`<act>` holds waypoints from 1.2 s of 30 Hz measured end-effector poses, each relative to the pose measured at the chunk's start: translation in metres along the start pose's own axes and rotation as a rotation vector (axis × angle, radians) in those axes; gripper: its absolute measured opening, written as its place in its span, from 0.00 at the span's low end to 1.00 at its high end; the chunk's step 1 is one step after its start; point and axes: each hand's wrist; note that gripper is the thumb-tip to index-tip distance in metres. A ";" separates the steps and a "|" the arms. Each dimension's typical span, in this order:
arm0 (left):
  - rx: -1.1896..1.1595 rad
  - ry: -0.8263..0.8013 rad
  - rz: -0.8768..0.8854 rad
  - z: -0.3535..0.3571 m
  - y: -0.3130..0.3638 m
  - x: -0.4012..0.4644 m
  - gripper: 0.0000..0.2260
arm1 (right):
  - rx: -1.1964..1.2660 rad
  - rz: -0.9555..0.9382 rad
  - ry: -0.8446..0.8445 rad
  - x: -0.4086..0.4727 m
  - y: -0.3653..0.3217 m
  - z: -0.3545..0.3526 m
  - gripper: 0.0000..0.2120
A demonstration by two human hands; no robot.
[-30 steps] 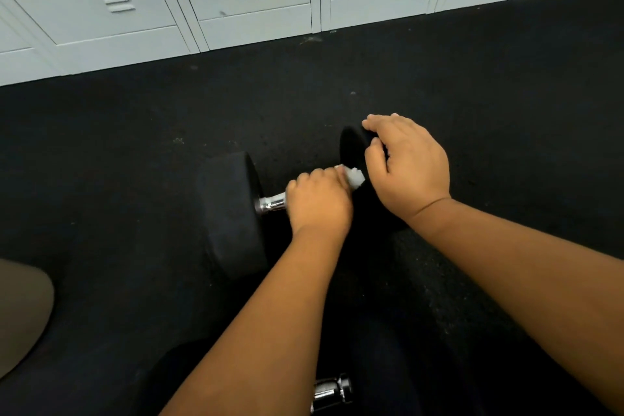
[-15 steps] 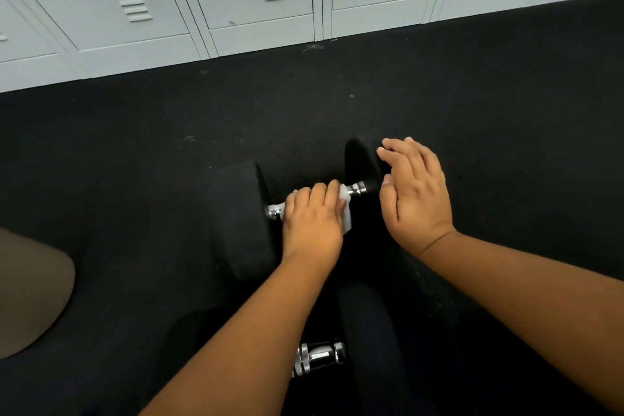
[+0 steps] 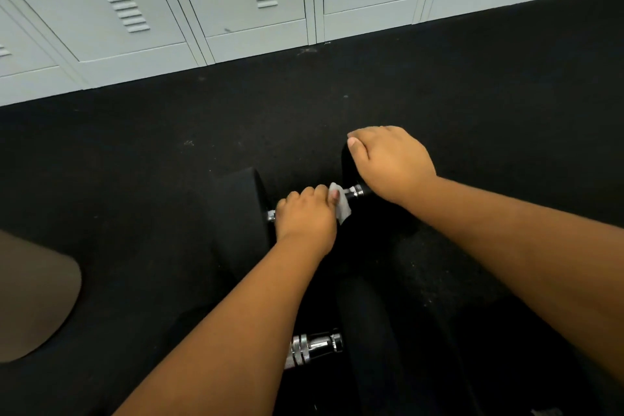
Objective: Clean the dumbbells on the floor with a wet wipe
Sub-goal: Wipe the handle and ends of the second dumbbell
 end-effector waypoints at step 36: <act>0.026 -0.023 -0.002 0.005 0.027 -0.008 0.10 | -0.028 -0.013 0.174 -0.057 0.005 0.016 0.24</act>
Point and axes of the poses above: each hand's wrist, its own x-axis towards the middle knuckle, its own z-axis out of the palm, y = z × x, and after that the axes turned 11 degrees about -y, right-handed
